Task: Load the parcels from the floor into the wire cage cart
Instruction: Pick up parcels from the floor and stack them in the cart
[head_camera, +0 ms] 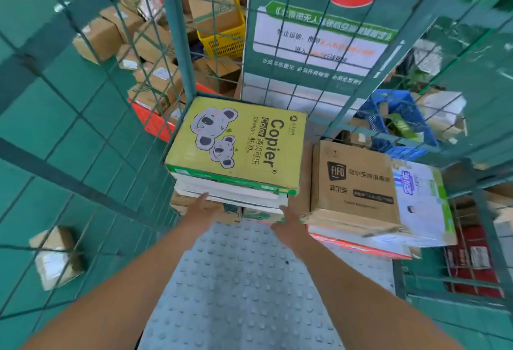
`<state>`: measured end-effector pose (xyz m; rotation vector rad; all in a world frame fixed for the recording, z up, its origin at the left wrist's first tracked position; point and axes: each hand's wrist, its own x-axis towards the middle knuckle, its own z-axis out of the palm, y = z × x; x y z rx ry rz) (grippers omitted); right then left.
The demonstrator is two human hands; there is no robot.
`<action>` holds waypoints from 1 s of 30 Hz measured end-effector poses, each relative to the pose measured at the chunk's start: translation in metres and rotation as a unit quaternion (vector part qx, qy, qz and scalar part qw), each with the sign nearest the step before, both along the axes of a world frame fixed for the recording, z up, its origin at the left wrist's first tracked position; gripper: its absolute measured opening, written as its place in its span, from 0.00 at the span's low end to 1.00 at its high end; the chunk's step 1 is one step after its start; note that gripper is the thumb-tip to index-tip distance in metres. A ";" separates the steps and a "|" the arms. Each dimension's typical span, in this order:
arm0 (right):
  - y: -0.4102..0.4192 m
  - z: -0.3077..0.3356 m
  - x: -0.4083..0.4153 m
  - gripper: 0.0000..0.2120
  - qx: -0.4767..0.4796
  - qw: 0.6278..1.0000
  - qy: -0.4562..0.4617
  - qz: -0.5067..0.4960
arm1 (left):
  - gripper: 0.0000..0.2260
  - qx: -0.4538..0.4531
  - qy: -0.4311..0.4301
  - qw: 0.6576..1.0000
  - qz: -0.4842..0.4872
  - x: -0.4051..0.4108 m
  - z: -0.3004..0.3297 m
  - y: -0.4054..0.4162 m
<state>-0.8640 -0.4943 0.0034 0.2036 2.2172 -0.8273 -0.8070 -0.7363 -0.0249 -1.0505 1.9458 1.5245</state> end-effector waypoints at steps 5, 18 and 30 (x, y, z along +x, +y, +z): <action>0.025 0.021 0.056 0.26 -0.046 0.993 -0.078 -0.077 | 0.26 0.130 -0.005 0.980 0.150 0.069 0.041 0.050; 0.109 0.125 0.213 0.06 -0.152 0.974 -0.166 0.016 | 0.16 0.132 0.065 0.928 0.343 0.286 0.135 0.202; 0.097 0.127 0.365 0.07 -0.125 0.933 -0.213 0.261 | 0.20 0.106 0.039 0.819 0.562 0.469 0.136 0.277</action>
